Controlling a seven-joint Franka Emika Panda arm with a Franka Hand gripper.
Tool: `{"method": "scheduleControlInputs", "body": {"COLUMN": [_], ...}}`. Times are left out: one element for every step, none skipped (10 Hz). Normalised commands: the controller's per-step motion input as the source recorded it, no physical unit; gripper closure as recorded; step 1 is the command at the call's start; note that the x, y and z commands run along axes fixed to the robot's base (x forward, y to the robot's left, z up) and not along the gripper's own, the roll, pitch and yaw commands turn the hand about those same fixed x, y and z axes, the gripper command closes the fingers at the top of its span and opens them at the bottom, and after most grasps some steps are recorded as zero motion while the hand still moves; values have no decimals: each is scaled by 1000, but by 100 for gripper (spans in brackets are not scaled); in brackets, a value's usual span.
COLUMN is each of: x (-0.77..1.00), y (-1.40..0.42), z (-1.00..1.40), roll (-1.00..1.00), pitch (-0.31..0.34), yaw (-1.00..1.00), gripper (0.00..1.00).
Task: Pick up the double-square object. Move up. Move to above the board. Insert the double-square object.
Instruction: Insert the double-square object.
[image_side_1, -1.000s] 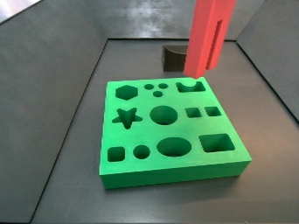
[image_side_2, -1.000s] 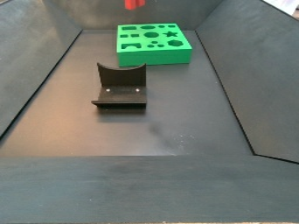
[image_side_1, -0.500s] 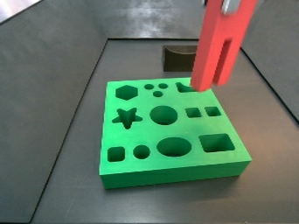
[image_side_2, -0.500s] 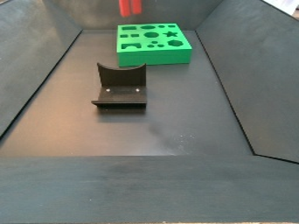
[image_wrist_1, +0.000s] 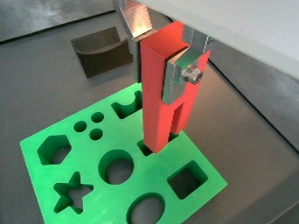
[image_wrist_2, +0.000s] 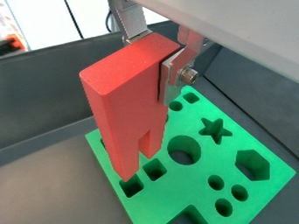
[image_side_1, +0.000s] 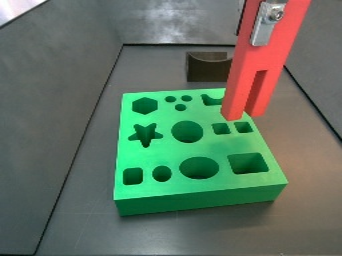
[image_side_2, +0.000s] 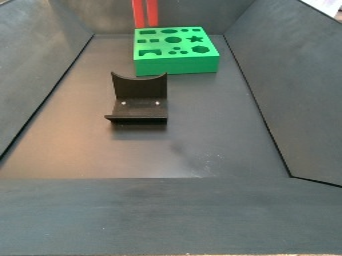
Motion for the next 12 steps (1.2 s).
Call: {"method": "scheduleControlInputs", "body": {"x": [417, 297, 0, -263, -483, 0, -149, -26, 0, 0, 0, -14], "y": [174, 163, 0, 129, 157, 0, -60, -251, -360, -366, -191, -83], "z": [-683, -580, -17, -260, -174, -26, -191, -340, -363, -403, -574, -737], "roll": [159, 51, 0, 39, 9, 0, 31, 61, 50, 83, 134, 154], "pitch": [40, 16, 0, 0, 0, 0, -29, -34, -19, -3, 0, -4], "yaw": [-634, -749, 0, -237, -383, 0, 0, 0, 0, 0, 6, 0], "gripper": [100, 100, 100, 100, 100, 100, 100, 100, 100, 100, 100, 100]}}
